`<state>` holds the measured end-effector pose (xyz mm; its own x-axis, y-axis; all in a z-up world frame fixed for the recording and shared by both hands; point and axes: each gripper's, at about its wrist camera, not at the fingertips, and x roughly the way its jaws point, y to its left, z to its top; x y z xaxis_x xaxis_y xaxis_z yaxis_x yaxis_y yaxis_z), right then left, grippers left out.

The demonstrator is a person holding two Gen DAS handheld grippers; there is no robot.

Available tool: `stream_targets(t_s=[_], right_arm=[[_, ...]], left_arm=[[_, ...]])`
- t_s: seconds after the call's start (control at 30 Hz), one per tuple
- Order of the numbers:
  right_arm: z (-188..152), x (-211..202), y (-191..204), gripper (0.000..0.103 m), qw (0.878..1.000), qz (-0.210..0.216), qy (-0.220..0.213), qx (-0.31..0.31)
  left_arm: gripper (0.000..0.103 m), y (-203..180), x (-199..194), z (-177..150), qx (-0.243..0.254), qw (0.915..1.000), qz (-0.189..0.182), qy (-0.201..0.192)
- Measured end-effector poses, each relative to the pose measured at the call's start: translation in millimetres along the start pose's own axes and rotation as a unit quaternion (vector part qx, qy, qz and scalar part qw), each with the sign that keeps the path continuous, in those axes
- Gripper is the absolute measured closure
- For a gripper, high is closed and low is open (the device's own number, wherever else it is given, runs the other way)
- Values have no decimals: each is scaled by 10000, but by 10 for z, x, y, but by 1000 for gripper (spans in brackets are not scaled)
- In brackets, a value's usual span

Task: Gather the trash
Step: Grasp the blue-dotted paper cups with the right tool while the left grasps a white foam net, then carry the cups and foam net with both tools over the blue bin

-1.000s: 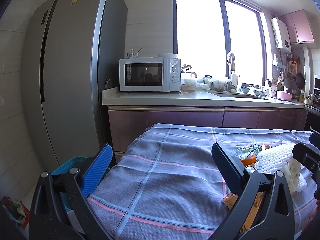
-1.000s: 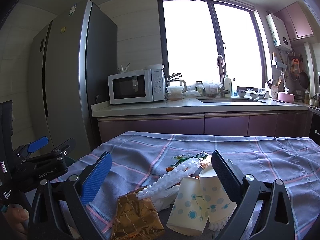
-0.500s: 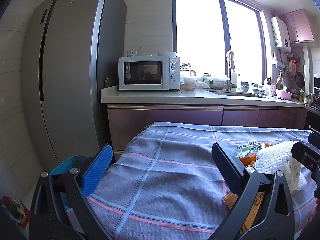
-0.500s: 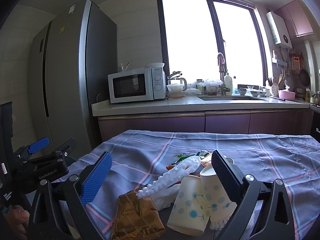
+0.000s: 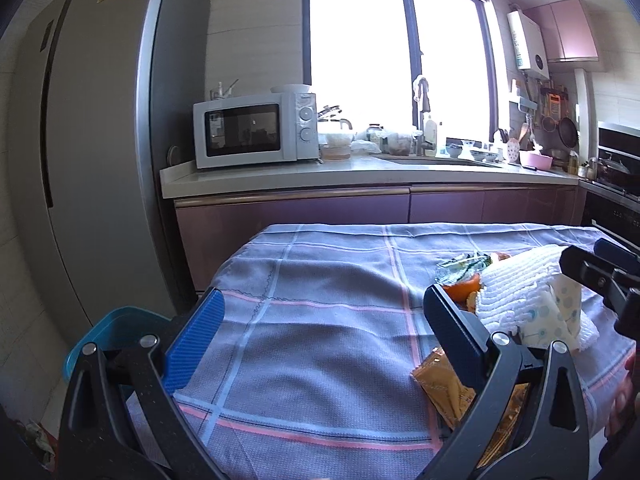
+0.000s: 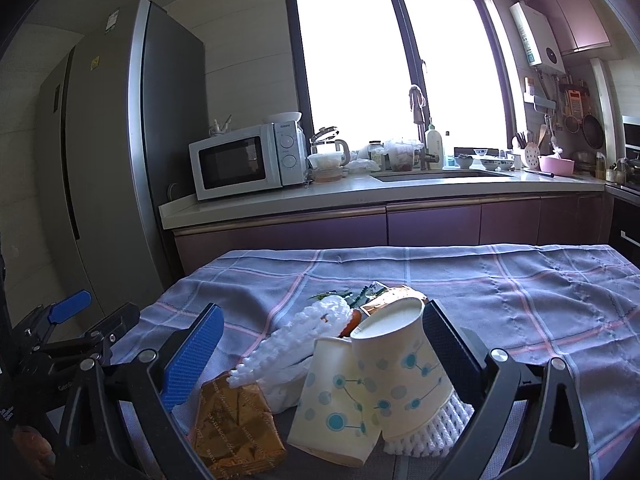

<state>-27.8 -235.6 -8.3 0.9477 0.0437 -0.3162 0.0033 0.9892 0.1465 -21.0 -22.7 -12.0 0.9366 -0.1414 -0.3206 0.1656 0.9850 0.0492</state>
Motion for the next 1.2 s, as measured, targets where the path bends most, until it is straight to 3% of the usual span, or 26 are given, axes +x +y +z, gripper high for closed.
stream_targets(t_s=[0.23,0.5,0.7,0.77,0.8,0.87,1.2], right_arm=[[1,22,-268,9,9996,-181,75,201],[-65,195,-384,18,9987,-43,490,122],[-86,279,-412,36,9978,56,648,83],[-85,279,-422,44,9979,54,641,45],[-81,278,-425,46,9979,58,638,26],[-66,274,-433,46,9980,98,632,13],[202,141,-421,47,9991,291,318,-27]], left_arm=[[5,-366,28,-55,477,9934,-1037,100],[8,-882,265,-116,1058,9759,-1876,347],[42,-1119,573,-131,1187,9642,-2234,788],[63,-1165,668,-131,1177,9623,-2288,887],[68,-1171,713,-130,1149,9615,-2311,939],[87,-1160,787,-131,1075,9606,-2346,1035],[91,-637,735,90,507,9671,-2325,899]])
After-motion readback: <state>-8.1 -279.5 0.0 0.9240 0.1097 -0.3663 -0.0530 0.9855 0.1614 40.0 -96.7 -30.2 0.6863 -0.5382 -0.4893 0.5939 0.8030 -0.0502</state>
